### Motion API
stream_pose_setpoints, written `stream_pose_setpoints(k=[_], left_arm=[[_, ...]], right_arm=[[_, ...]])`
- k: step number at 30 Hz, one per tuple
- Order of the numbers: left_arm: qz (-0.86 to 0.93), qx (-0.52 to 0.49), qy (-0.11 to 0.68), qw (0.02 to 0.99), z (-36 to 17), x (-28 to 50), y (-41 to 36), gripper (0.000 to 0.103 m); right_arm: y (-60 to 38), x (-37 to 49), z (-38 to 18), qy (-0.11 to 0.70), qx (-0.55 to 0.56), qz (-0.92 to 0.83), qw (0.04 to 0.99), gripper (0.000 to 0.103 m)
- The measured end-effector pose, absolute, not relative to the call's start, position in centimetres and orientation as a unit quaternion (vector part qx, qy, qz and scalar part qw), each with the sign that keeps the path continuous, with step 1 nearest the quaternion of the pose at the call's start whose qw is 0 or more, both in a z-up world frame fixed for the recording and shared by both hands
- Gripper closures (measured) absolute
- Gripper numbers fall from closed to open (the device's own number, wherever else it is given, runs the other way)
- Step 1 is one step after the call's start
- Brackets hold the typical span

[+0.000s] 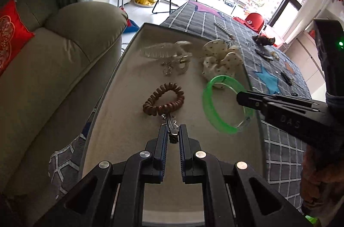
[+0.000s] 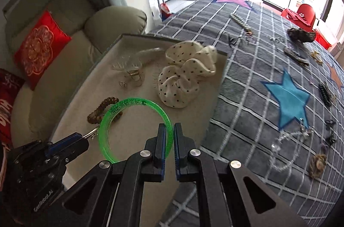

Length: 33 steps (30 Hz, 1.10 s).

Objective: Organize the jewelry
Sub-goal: 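Lower the bangle and silver chain into the white tray and open both tools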

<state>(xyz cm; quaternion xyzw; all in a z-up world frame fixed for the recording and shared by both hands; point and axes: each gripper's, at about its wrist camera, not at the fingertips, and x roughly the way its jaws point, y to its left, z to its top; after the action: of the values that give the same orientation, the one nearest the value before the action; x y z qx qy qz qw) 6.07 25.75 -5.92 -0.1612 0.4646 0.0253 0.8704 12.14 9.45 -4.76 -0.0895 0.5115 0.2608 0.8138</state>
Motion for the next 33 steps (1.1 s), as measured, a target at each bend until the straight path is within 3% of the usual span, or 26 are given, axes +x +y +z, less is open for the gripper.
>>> stream_pose_setpoints(k=[8,25,26,28,30,33], left_arm=[[0.037,-0.142,0.474,0.868,-6.9,6.9,25.7,0.09],[0.058,-0.101,0.476,0.871,-6.4,6.3,24.5,0.09],[0.057,-0.102,0.477,0.871,-6.5,6.3,24.5,0.09],[0.058,-0.1,0.479,0.87,-6.4,6.2,24.4,0.09],[0.06,-0.099,0.48,0.87,-6.3,6.2,24.3,0.09],[0.061,-0.096,0.477,0.872,-6.0,6.2,24.0,0.09]], right_arm=[[10.9,14.2,-7.1,0.533,-0.107,0.228,0.808,0.096],[10.7,15.4,-6.2,0.533,-0.069,0.234,0.81,0.094],[10.4,15.3,-5.8,0.531,-0.063,0.236,0.812,0.093],[9.7,14.8,-4.9,0.522,-0.051,0.236,0.818,0.078],[8.7,14.2,-3.9,0.506,-0.041,0.234,0.829,0.045],[7.3,13.3,-2.8,0.495,-0.028,0.237,0.835,0.044]])
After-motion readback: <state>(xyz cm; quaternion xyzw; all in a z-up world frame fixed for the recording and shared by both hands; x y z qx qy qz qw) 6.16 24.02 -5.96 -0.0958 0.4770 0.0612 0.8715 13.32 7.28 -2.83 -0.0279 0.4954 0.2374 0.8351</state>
